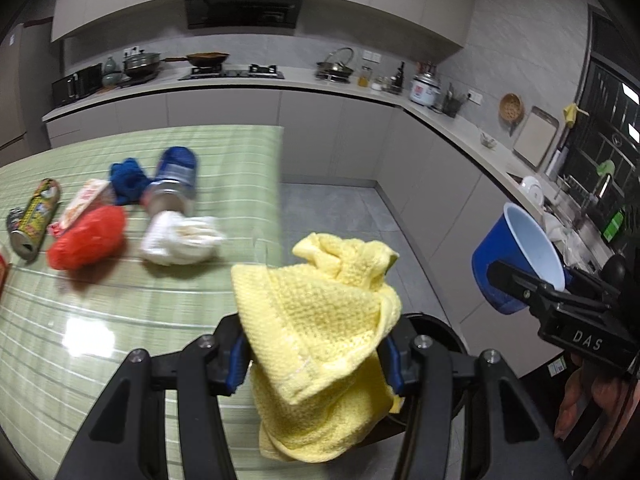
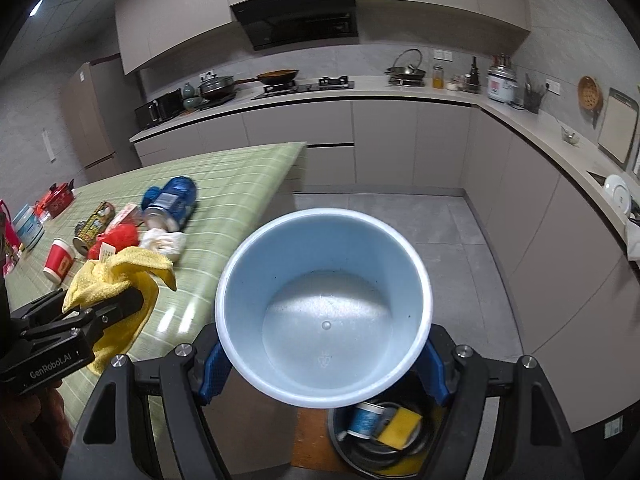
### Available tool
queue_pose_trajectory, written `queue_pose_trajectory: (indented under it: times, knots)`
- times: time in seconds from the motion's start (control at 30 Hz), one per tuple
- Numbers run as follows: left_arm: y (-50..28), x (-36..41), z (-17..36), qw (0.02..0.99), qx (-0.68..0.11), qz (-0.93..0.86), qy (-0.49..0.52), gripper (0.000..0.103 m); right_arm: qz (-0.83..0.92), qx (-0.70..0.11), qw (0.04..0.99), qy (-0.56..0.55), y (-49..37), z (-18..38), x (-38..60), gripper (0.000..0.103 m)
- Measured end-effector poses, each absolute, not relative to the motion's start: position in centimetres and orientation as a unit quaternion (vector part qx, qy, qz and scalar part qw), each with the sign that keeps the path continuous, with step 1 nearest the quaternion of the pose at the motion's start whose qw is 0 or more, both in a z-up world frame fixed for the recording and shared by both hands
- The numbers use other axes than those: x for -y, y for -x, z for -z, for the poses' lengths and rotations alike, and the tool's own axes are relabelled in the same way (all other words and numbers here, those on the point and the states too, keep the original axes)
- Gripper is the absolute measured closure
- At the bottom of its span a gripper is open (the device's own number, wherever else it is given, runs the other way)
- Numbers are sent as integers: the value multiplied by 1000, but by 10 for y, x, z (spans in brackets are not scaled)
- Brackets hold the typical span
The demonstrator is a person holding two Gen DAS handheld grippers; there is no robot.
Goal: Collect trash
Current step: 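Lift the cloth and bowl and carry both tools over the black bin, then open the left tool dropping the cloth while the right tool drops the bowl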
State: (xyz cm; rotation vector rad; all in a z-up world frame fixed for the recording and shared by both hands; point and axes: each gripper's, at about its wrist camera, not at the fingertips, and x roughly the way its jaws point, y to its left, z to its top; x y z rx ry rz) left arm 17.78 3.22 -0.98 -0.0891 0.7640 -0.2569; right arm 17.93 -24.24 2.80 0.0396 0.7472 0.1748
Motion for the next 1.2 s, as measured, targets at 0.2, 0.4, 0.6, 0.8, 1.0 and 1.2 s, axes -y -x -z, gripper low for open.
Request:
queue_pose_trajectory:
  times: [0.2,0.4,0.6,0.8,1.0,1.2]
  knots:
    - [-178,21,21,911,-382,151,34,49,-62,-372,926,-26,-173,-21,293,25]
    - [-175,65,38,901,-398,170,22,49,-42,-388,920,-37,-168,-2,331,25]
    - [-170,93,57,892,-416,178,16,49,-37,-401,914,-43,-162,15,355,25]
    - [-165,117,83,879,-440,181,13,49,-45,-419,906,-47,-160,37,363,25]
    - [-162,131,112,870,-460,177,15,49,-56,-442,894,-50,-167,68,362,25]
    - [-163,138,144,860,-483,160,26,49,-69,-472,877,-51,-181,109,357,25]
